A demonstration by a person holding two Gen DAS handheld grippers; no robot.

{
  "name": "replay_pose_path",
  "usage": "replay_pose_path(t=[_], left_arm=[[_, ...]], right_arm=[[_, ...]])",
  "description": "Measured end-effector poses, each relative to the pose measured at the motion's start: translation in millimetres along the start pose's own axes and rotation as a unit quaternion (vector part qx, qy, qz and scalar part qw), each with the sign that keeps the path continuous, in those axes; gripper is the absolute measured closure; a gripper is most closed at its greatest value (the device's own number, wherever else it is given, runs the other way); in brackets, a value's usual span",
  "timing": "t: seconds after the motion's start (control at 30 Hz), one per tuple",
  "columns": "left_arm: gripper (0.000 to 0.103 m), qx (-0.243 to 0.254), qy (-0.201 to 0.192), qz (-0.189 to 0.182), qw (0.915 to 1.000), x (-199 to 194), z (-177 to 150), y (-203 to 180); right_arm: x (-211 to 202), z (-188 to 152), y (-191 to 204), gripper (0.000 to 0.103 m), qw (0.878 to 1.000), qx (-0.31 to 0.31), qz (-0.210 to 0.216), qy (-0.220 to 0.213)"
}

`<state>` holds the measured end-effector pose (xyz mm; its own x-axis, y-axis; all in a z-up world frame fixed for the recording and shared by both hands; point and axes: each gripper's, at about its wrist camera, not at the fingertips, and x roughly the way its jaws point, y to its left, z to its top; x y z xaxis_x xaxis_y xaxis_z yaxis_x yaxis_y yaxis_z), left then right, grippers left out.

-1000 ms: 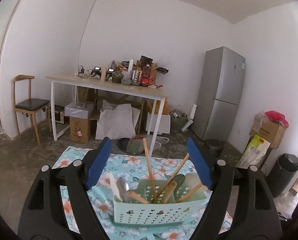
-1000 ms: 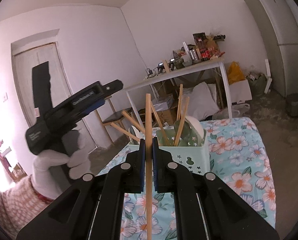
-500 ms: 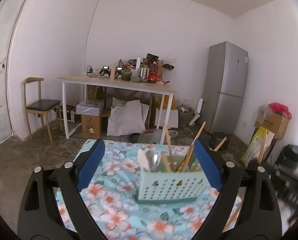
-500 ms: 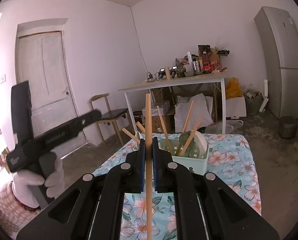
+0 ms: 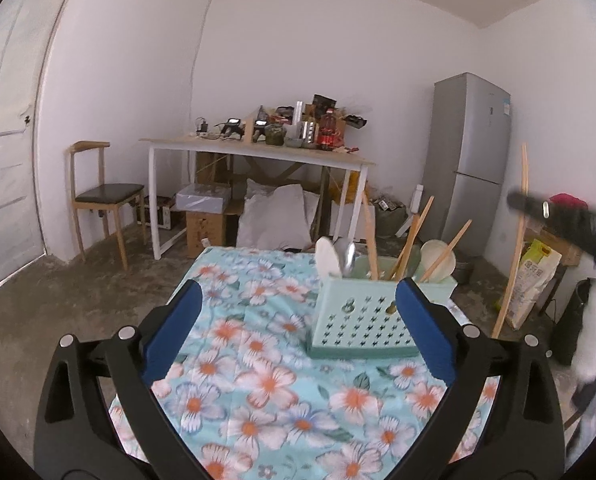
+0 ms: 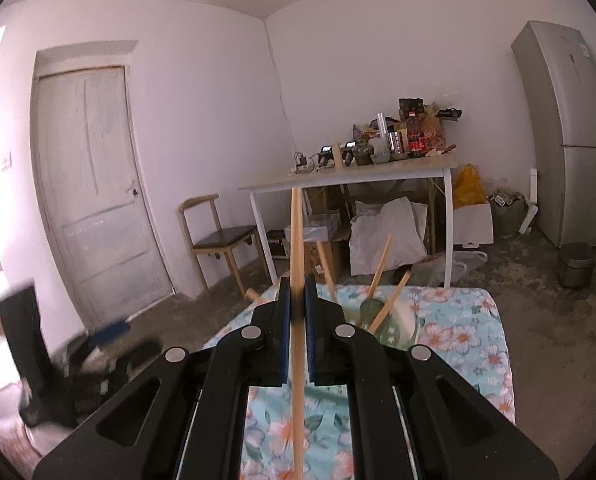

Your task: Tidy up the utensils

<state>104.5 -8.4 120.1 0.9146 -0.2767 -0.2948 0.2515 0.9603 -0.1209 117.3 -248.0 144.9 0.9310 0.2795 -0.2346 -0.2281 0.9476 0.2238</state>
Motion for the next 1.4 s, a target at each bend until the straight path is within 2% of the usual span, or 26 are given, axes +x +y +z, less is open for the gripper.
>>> replay_pose_path(t=[0.33,0.63,0.83,0.97,1.03,1.13,1.2,1.27,1.33,1.4], left_arm=[[0.009,-0.023,0.031,0.039,0.9985,1,-41,27],[0.009,-0.039,0.026,0.077,0.9959,7,-53,52],[0.009,-0.053,0.034,0.090,0.9939,17,-60,61],[0.009,-0.049,0.037,0.095,0.9935,22,-66,62],[0.009,-0.051,0.038,0.096,0.9933,24,-67,63],[0.009,-0.056,0.037,0.096,0.9931,25,-67,65],[0.009,-0.056,0.037,0.096,0.9931,25,-67,65],[0.009,-0.057,0.038,0.095,0.9931,25,-67,65],[0.009,-0.057,0.040,0.092,0.9933,24,-68,63],[0.009,-0.056,0.039,0.092,0.9935,22,-68,60]], right_arm=[[28,57,-7,0.096,0.999,-0.017,-0.006,-0.039],[72,91,-13,0.096,0.996,-0.030,-0.034,-0.076],[112,81,-22,0.096,0.996,-0.029,-0.054,-0.065],[136,59,-29,0.096,0.995,-0.036,-0.075,-0.053],[150,43,-33,0.096,0.995,-0.042,-0.088,-0.031],[157,25,-38,0.095,0.996,-0.029,-0.090,-0.007],[153,21,-39,0.095,0.996,-0.016,-0.084,-0.009],[145,22,-41,0.091,0.996,-0.005,-0.085,-0.016],[133,27,-41,0.076,0.997,0.008,-0.077,-0.030],[119,31,-39,0.073,0.996,0.008,-0.079,-0.048]])
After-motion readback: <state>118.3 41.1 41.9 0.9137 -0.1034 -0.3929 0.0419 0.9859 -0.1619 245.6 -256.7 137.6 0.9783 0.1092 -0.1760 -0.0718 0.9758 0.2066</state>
